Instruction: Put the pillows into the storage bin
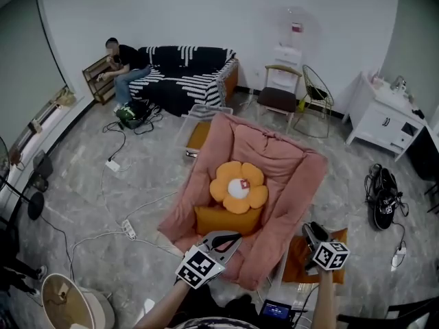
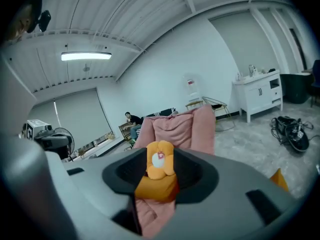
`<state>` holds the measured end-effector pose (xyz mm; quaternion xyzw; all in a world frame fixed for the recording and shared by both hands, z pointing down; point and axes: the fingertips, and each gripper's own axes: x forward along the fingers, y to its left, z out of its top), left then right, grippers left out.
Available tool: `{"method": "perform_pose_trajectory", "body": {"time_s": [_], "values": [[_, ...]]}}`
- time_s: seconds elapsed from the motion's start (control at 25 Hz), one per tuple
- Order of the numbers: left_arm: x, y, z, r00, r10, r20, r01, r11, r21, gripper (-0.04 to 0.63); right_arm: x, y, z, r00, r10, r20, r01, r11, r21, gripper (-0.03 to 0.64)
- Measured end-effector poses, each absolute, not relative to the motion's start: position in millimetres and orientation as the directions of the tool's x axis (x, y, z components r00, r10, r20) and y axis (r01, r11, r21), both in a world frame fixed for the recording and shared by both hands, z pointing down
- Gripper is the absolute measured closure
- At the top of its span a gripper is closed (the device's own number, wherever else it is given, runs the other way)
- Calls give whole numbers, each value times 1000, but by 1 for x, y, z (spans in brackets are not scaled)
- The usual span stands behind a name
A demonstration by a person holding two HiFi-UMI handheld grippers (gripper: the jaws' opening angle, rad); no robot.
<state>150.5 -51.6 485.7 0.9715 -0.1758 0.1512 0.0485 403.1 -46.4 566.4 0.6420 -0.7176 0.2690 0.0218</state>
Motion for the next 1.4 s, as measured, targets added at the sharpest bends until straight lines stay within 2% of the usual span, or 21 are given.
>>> {"method": "perform_pose_trajectory", "body": {"time_s": [0.44, 0.72, 0.96, 1.4], "values": [[13, -157, 494, 886, -308, 348, -337, -941, 25, 583, 239, -184, 583, -218, -896, 387, -922, 59, -383, 448], [-48, -203, 500, 881, -317, 350, -348, -937, 28, 583, 170, -237, 596, -241, -877, 417, -927, 80, -367, 448], [-65, -226, 512, 876, -340, 343, -388, -918, 81, 583, 151, -275, 603, -267, -839, 475, -942, 122, -314, 448], [-56, -278, 531, 834, -401, 378, -473, -873, 119, 583, 167, -367, 652, -317, -664, 677, -934, 342, -101, 447]]}}
